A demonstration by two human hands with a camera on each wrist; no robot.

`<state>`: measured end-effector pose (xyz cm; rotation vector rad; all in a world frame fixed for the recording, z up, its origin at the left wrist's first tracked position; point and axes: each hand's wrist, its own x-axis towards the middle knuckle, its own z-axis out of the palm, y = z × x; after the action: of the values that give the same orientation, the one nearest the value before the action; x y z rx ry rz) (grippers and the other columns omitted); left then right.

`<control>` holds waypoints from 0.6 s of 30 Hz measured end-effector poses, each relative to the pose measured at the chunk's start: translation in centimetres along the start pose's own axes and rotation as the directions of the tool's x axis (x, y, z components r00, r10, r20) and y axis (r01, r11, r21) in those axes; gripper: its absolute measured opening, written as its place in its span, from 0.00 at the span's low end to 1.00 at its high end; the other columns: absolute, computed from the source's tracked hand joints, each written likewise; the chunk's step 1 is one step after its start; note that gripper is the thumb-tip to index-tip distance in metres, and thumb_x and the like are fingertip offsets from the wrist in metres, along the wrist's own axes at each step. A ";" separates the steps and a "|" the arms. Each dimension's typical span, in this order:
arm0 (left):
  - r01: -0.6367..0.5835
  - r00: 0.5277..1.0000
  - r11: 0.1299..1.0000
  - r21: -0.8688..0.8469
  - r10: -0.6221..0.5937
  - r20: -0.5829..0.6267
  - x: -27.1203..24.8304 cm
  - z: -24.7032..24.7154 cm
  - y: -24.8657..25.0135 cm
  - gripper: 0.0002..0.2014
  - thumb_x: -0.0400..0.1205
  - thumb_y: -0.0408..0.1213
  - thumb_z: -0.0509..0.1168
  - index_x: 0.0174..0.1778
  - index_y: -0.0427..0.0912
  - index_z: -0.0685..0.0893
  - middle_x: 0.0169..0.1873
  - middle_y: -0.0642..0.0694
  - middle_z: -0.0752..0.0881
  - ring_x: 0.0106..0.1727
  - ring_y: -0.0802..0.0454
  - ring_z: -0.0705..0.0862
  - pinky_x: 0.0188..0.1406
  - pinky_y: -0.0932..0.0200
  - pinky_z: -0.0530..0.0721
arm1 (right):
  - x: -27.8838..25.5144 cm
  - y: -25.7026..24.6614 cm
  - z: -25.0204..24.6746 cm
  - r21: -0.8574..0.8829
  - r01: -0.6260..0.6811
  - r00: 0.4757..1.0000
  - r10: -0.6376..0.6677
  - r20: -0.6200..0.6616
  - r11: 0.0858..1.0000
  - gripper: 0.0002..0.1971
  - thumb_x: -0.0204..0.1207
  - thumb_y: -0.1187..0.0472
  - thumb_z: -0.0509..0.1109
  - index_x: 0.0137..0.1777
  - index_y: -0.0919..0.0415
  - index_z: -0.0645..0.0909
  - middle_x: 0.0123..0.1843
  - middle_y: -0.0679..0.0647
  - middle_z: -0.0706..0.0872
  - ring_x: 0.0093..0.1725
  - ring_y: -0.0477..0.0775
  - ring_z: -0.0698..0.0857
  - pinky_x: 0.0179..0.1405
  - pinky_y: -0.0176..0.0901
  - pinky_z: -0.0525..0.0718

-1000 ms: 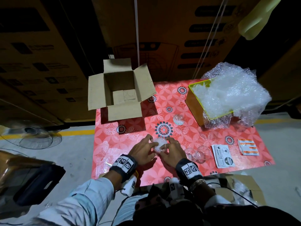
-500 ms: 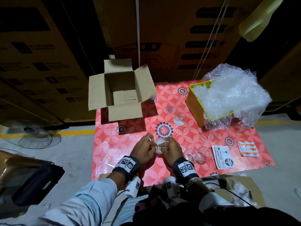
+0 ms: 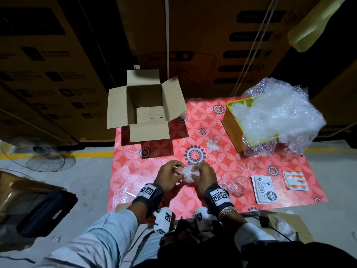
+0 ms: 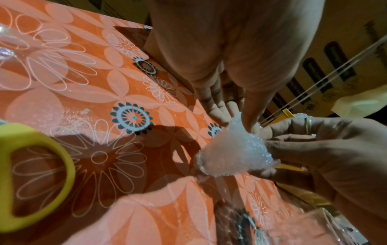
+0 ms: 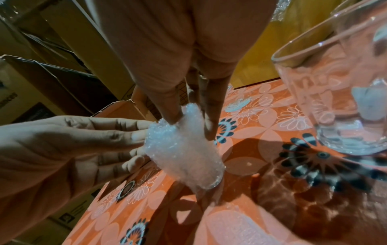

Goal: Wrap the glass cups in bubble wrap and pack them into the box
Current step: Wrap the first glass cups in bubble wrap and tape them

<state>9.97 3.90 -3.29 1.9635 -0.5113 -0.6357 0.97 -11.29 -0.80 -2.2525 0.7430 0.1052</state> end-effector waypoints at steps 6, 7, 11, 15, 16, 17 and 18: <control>-0.027 0.994 0.998 0.060 0.033 -0.101 -0.8 0.4 0.7 0.14 0.74 0.23 0.80 0.54 0.38 0.94 0.47 0.47 0.88 0.46 0.53 0.89 0.50 0.54 0.90 | 1.2 -0.4 -0.4 0.032 -0.032 0.997 0.030 0.075 0.999 0.08 0.78 0.71 0.75 0.38 0.63 0.86 0.46 0.58 0.89 0.39 0.54 0.90 0.28 0.38 0.89; -0.054 0.993 0.993 0.101 0.065 -0.103 -1.0 0.5 0.6 0.12 0.75 0.25 0.80 0.54 0.38 0.95 0.46 0.49 0.88 0.45 0.55 0.88 0.49 0.58 0.89 | 1.1 -0.5 -0.8 0.011 -0.014 0.995 0.013 0.094 1.000 0.08 0.79 0.72 0.73 0.39 0.64 0.87 0.46 0.58 0.90 0.38 0.53 0.90 0.25 0.31 0.84; -0.170 0.983 0.916 0.363 0.185 -0.007 -1.6 0.9 0.8 0.07 0.82 0.35 0.75 0.54 0.42 0.95 0.50 0.54 0.82 0.44 0.62 0.80 0.47 0.77 0.74 | 1.5 0.6 -2.0 0.038 0.049 0.983 -0.055 0.175 0.998 0.12 0.83 0.76 0.62 0.52 0.70 0.88 0.53 0.60 0.89 0.44 0.55 0.89 0.29 0.25 0.81; -0.144 0.989 0.828 0.541 0.126 0.072 -2.0 1.8 1.4 0.13 0.88 0.46 0.63 0.62 0.49 0.91 0.56 0.50 0.76 0.52 0.50 0.81 0.52 0.54 0.83 | 1.6 2.1 -2.3 -0.002 0.117 0.956 -0.112 0.272 0.993 0.13 0.82 0.72 0.69 0.65 0.73 0.82 0.67 0.61 0.84 0.59 0.58 0.87 0.53 0.35 0.87; -0.121 0.993 0.808 0.576 0.099 0.070 -2.0 2.0 1.6 0.15 0.88 0.48 0.61 0.62 0.50 0.90 0.57 0.50 0.75 0.55 0.48 0.80 0.52 0.50 0.84 | 1.6 2.2 -2.3 -0.046 0.144 0.946 -0.124 0.301 0.989 0.15 0.83 0.68 0.71 0.67 0.73 0.82 0.69 0.61 0.83 0.63 0.59 0.86 0.60 0.36 0.84; -0.096 0.995 0.791 0.604 0.071 0.065 -2.1 2.3 1.9 0.16 0.88 0.49 0.59 0.63 0.51 0.90 0.57 0.49 0.74 0.56 0.47 0.79 0.51 0.48 0.84 | 1.5 2.1 -2.4 -0.078 0.173 0.936 -0.140 0.324 0.982 0.15 0.85 0.64 0.70 0.66 0.74 0.84 0.69 0.62 0.82 0.65 0.61 0.85 0.63 0.38 0.82; -0.072 0.997 0.775 0.628 0.047 0.057 -2.1 2.4 2.2 0.16 0.88 0.49 0.58 0.64 0.52 0.89 0.57 0.49 0.74 0.56 0.47 0.79 0.50 0.47 0.85 | 1.5 1.9 -2.6 -0.088 0.195 0.925 -0.154 0.347 0.977 0.14 0.87 0.63 0.68 0.62 0.75 0.85 0.69 0.64 0.80 0.64 0.62 0.85 0.64 0.41 0.82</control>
<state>6.63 2.61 -1.82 2.5560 -0.8979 -0.4940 0.76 -14.82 -0.59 -2.3203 0.3578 0.4505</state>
